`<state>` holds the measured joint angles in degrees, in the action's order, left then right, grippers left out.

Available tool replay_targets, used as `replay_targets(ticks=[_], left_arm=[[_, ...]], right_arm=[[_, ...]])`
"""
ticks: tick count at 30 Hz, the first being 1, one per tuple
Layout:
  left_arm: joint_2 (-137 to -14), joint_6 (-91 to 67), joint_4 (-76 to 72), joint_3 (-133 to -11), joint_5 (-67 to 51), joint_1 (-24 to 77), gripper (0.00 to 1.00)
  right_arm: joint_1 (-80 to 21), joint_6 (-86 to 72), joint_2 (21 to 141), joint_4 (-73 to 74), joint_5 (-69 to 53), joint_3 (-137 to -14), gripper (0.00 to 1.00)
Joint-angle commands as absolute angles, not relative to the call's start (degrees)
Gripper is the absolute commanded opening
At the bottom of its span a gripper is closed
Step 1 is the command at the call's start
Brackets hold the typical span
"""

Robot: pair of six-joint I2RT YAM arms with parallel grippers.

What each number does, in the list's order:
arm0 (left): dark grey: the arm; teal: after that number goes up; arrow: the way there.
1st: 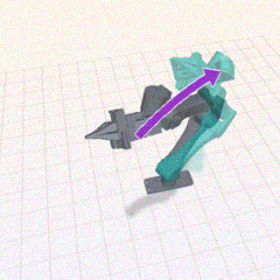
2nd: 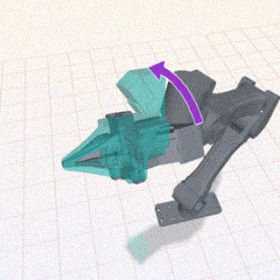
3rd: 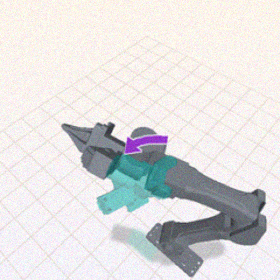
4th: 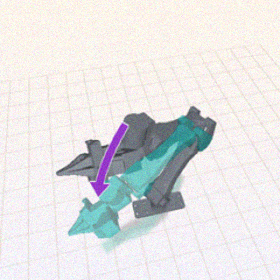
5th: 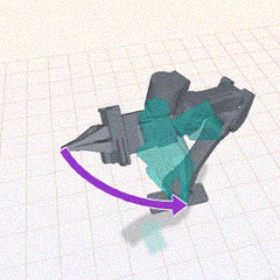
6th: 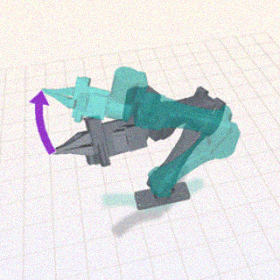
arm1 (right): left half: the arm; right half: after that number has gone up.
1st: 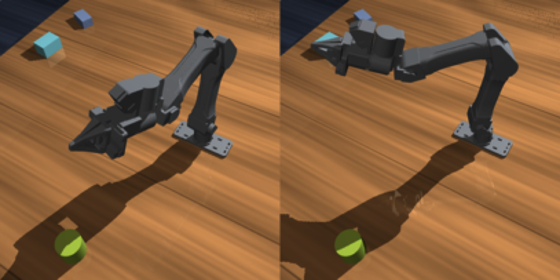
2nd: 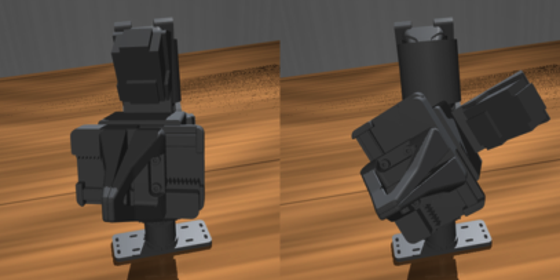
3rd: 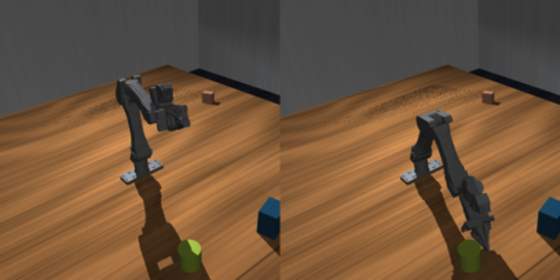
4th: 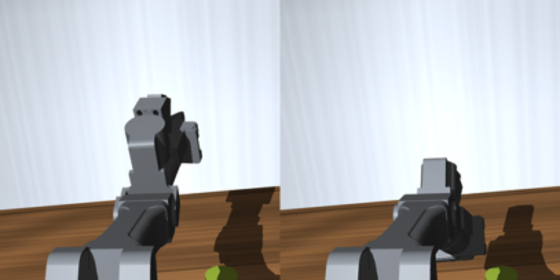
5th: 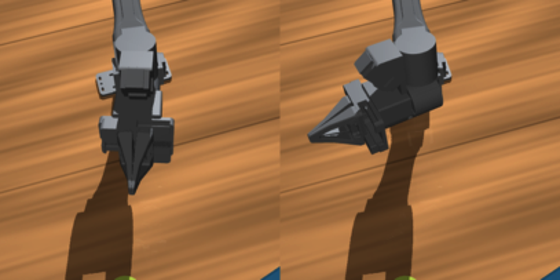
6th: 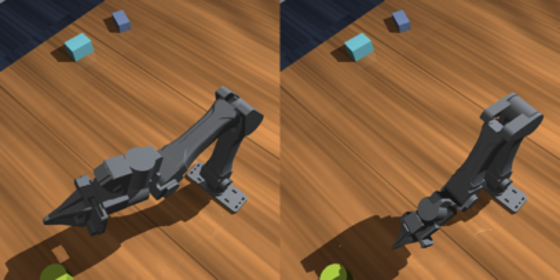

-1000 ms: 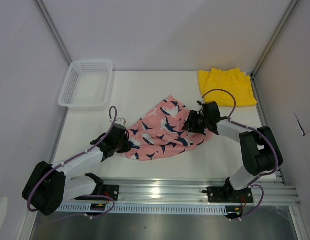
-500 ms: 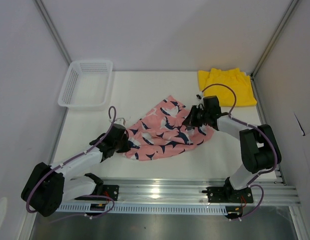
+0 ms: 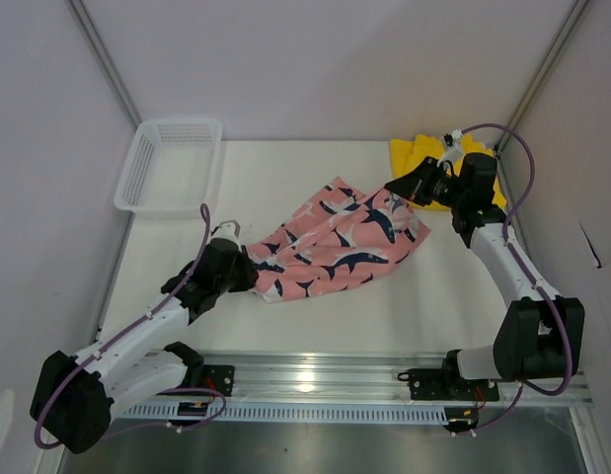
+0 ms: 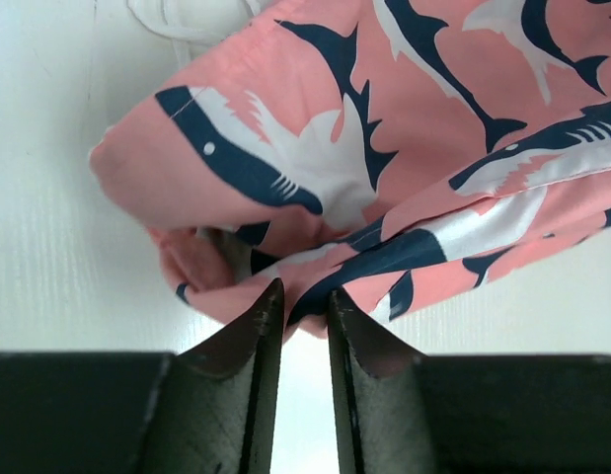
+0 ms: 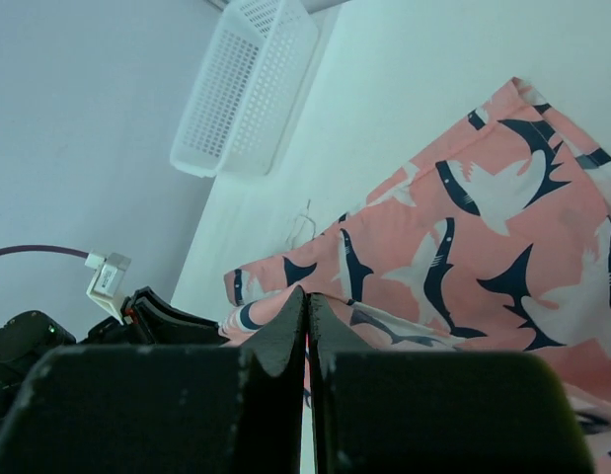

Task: Fold and stack the shorts

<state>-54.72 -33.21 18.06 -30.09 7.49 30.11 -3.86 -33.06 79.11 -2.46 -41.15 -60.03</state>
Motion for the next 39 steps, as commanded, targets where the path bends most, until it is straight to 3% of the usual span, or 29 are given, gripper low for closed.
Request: replay_targets(ticks=[1, 22, 24, 27, 28, 31, 35, 39], left_arm=[[-52.3, -33.7, 21.2, -32.1, 9.8, 30.3, 0.28], [-53.9, -33.1, 20.7, -31.2, 11.3, 30.2, 0.25], [-53.6, -33.3, 20.5, -30.5, 11.6, 30.2, 0.25], [-53.4, -33.5, 19.7, -29.7, 11.6, 30.2, 0.24], [-53.4, -33.6, 19.4, -29.4, 11.5, 30.3, 0.24], [-53.9, -33.6, 19.2, -29.2, 11.4, 30.3, 0.24], [-54.3, -33.5, 19.2, -29.4, 11.5, 30.3, 0.24], [-54.3, -33.6, 18.9, -29.4, 11.3, 30.2, 0.24]], right_arm=[[-3.1, -34.3, 77.7, -3.3, -44.2, -62.3, 0.00], [-7.6, -31.1, 95.4, -4.7, -40.0, -54.8, 0.00], [-7.7, -31.0, 96.7, -5.1, -39.2, -55.0, 0.03], [-7.7, -30.8, 98.3, -6.1, -38.7, -54.9, 0.23], [-7.7, -30.6, 98.9, -6.3, -38.7, -54.5, 0.34], [-8.2, -29.7, 98.6, -6.6, -37.5, -53.8, 0.52], [-9.2, -27.3, 96.6, -5.2, -33.3, -52.8, 0.63], [-9.2, -27.0, 93.6, -8.7, -31.6, -49.6, 0.67]])
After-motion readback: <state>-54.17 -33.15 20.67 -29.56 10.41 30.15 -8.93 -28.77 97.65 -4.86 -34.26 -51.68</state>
